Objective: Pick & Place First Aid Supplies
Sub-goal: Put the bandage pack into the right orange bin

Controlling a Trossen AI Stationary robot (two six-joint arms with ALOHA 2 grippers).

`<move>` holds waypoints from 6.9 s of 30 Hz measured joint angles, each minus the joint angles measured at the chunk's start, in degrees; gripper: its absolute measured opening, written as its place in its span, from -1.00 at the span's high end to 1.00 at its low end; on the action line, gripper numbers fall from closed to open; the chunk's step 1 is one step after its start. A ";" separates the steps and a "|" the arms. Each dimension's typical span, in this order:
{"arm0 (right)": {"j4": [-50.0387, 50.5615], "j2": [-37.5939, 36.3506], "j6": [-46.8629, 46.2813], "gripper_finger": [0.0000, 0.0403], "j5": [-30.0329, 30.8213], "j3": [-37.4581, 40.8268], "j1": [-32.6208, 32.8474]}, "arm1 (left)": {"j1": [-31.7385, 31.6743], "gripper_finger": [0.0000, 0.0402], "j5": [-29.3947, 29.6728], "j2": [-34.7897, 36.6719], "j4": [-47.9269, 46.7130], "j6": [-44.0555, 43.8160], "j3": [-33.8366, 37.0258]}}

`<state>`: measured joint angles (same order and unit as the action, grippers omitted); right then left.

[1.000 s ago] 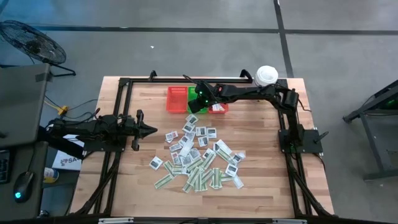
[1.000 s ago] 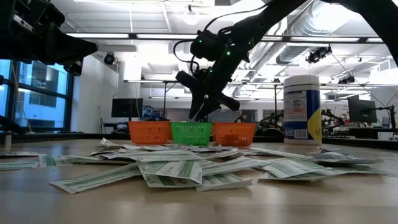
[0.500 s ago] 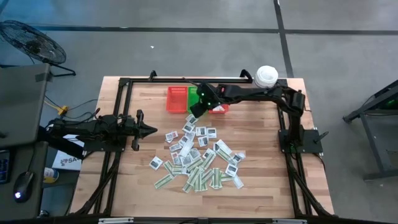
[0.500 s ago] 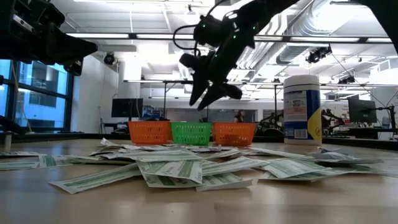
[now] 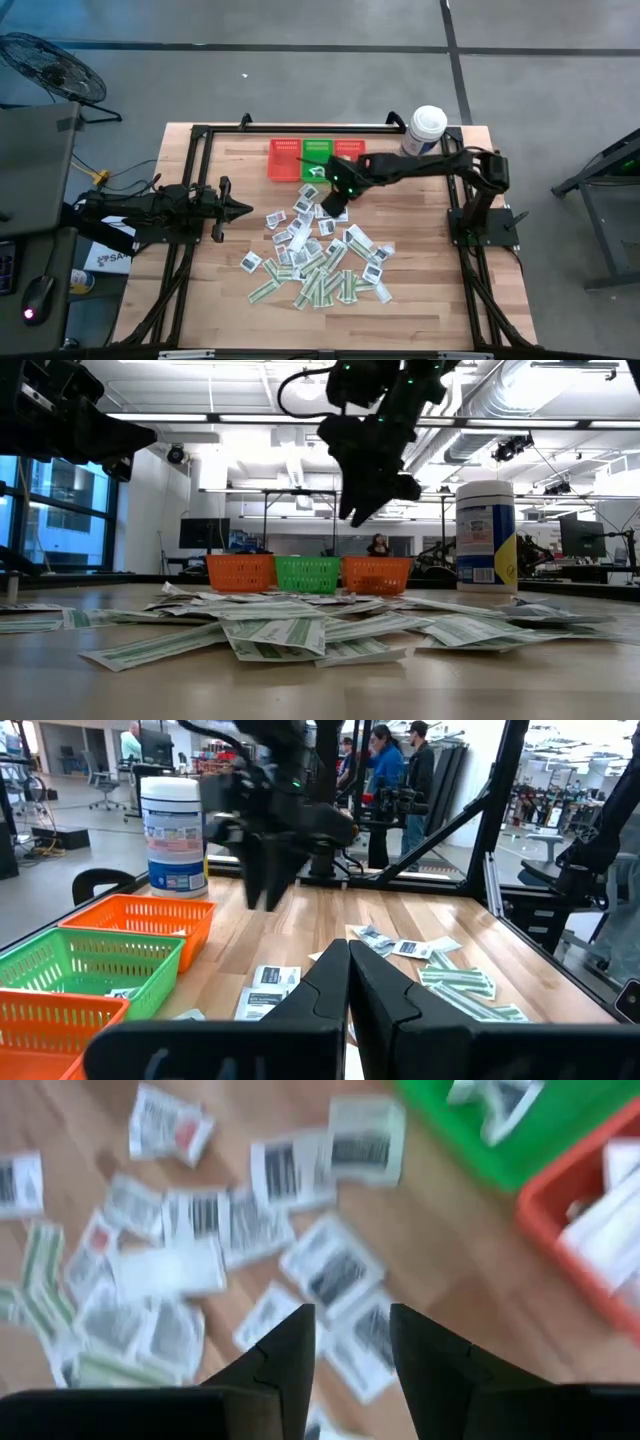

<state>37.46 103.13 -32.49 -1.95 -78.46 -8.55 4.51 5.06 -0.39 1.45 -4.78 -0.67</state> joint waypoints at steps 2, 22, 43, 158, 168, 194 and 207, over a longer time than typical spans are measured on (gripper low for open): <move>0.01 -1.29 -0.55 0.38 0.04 2.34 1.61 | 0.00 0.99 0.02 -0.01 0.00 -0.01 0.00; -1.51 -11.38 -24.64 0.38 4.70 19.47 14.48 | 0.00 0.99 0.04 0.00 0.00 -0.01 0.00; -1.97 -5.97 -42.35 0.38 6.75 19.47 16.79 | 0.02 0.99 0.07 -0.01 0.00 0.01 0.00; -12.01 -4.59 -30.28 1.00 10.63 19.40 12.32 | 0.01 0.99 0.07 -0.01 0.01 0.00 0.00; -11.68 -10.97 -28.97 1.00 15.46 19.37 12.29 | 0.02 0.99 0.07 0.00 0.01 0.00 0.00; -5.02 -7.66 15.16 0.18 3.09 19.29 8.60 | 0.01 0.99 0.07 0.01 0.00 0.00 0.00; -3.00 -4.75 53.31 -0.29 0.76 19.27 8.71 | 0.02 0.99 0.07 0.01 0.00 -0.01 0.00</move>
<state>34.46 98.37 20.82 -1.18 -59.19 0.16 4.54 5.13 -0.38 1.45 -4.80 -0.67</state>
